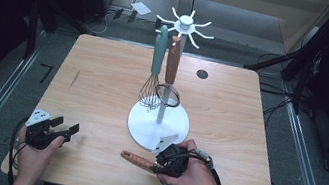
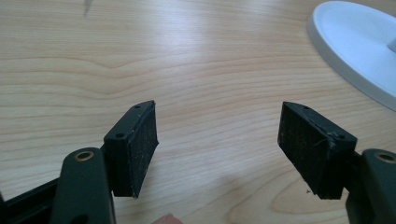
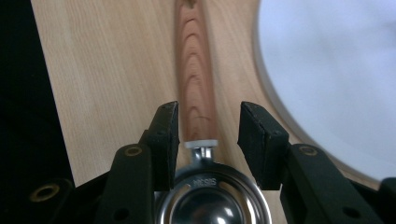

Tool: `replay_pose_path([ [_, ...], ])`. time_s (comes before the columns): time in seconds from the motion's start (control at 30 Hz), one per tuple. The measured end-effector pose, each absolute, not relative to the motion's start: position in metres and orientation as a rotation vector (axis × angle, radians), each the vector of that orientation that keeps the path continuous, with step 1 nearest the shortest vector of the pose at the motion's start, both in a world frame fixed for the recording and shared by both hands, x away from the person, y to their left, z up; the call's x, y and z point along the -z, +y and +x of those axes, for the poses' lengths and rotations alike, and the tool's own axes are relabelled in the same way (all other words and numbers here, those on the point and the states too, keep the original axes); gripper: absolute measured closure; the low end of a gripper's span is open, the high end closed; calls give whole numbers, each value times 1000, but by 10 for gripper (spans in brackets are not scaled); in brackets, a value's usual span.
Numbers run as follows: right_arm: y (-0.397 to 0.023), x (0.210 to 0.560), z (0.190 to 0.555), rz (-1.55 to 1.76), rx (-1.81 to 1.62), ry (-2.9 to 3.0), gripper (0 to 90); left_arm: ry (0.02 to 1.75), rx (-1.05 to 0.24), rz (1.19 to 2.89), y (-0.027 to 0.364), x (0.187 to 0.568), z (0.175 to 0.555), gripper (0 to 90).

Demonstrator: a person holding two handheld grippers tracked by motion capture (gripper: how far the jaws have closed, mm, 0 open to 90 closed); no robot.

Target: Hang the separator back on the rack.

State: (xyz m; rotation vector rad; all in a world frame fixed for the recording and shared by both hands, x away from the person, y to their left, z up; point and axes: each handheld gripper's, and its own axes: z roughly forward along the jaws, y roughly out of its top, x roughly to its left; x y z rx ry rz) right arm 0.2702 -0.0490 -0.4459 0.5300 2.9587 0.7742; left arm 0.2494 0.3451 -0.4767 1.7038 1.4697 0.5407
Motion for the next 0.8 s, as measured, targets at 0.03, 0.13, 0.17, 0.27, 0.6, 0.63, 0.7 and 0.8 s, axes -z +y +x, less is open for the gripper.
replay_pose_path([
  [0.03,-48,447,270,527,-763,2965,599,1482,-530,1683,348,477,249,287],
  [0.13,-42,451,270,525,-692,3001,600,1496,-537,1670,354,476,246,287],
  [0.17,-40,451,270,512,-688,3011,600,1501,-542,1667,355,476,246,287],
  [0.27,-35,452,270,486,-640,3034,599,1510,-548,1661,358,477,242,290],
  [0.6,-23,461,276,452,-470,3067,643,1503,-565,1689,359,480,234,318],
  [0.63,-22,461,275,444,-453,3057,662,1507,-559,1684,360,481,234,318],
  [0.7,-21,461,276,443,-433,3057,692,1508,-539,1667,362,481,234,314],
  [0.8,-20,461,274,416,-412,3043,698,1516,-533,1648,364,481,233,308],
])
